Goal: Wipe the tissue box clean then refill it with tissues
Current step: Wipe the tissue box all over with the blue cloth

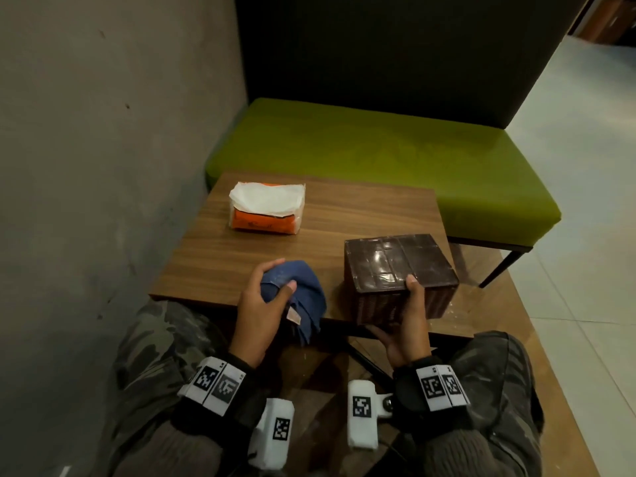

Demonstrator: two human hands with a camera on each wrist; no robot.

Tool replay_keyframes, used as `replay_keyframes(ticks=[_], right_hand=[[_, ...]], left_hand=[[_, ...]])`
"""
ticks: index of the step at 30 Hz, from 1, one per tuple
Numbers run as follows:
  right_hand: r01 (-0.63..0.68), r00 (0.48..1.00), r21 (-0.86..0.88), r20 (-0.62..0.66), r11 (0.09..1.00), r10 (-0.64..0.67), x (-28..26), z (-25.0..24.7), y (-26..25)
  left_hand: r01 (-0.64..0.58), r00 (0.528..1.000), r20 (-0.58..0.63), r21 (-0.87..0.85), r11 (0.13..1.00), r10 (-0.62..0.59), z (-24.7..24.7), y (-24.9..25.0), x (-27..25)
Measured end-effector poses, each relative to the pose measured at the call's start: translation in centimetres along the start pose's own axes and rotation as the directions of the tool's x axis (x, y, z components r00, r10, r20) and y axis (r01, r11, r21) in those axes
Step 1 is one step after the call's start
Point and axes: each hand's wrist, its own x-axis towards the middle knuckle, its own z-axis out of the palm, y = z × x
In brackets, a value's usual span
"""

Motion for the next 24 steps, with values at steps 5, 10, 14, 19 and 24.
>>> replay_keyframes(ticks=[5,10,14,19,24], right_hand=[[0.007,0.995,0.068,-0.095,0.998,-0.001,0.6,0.7,-0.9],[-0.052,0.997,0.002,-0.053,0.999,0.052,0.0,0.3,-1.3],[-0.04,0.999,-0.176,0.019,0.984,0.044,-3.2,0.3,-0.9],[0.571,0.808,-0.472,0.468,0.672,-0.358,-7.1,3.1,0.0],[0.544,0.731,-0.472,0.672,0.693,-0.116,-7.1,4.5,-1.5]], left_hand=[[0.089,0.991,0.107,-0.136,0.987,-0.075,-0.9,1.8,-0.5],[0.162,0.962,0.25,-0.207,0.965,-0.108,-1.6,3.3,-0.8],[0.168,0.923,0.369,-0.141,0.976,-0.106,-2.2,4.0,-1.1],[0.043,0.865,0.5,0.019,0.999,-0.047,-2.3,5.2,-1.6],[0.112,0.81,0.583,-0.053,0.992,-0.06,-3.1,6.2,-1.8]])
